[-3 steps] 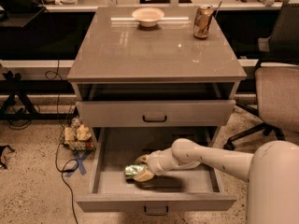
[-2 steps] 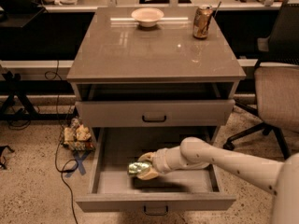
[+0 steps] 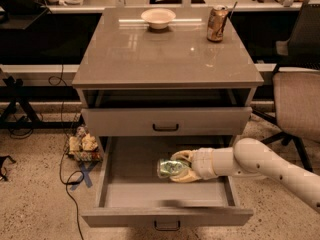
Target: Pick green can from middle drawer and place on counter
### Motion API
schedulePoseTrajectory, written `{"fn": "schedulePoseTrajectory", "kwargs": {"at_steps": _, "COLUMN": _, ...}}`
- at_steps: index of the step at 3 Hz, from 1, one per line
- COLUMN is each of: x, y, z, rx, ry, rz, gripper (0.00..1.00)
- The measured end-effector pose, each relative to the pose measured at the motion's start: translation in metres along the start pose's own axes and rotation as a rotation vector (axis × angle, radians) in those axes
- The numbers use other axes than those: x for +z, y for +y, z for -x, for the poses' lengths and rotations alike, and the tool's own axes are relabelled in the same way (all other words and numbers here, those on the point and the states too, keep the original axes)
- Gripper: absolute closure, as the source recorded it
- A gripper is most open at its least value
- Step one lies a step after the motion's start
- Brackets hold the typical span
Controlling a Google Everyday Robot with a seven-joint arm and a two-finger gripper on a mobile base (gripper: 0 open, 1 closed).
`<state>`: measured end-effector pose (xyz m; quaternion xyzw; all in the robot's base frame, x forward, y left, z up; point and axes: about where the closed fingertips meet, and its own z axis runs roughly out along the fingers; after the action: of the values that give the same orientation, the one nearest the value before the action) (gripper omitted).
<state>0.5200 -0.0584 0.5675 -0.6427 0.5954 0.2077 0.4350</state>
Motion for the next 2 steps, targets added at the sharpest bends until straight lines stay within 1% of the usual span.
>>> {"fn": "schedulePoseTrajectory", "kwargs": {"at_steps": 1, "x": 0.002, "y": 0.000, "z": 0.000, "rx": 0.000, "ry": -0.002, "rz": 0.002, "gripper": 1.00}}
{"fn": "schedulePoseTrajectory", "kwargs": {"at_steps": 2, "x": -0.016, "y": -0.010, "z": 0.012, "rx": -0.025, "ry": -0.033, "rz": -0.045, "gripper": 1.00}}
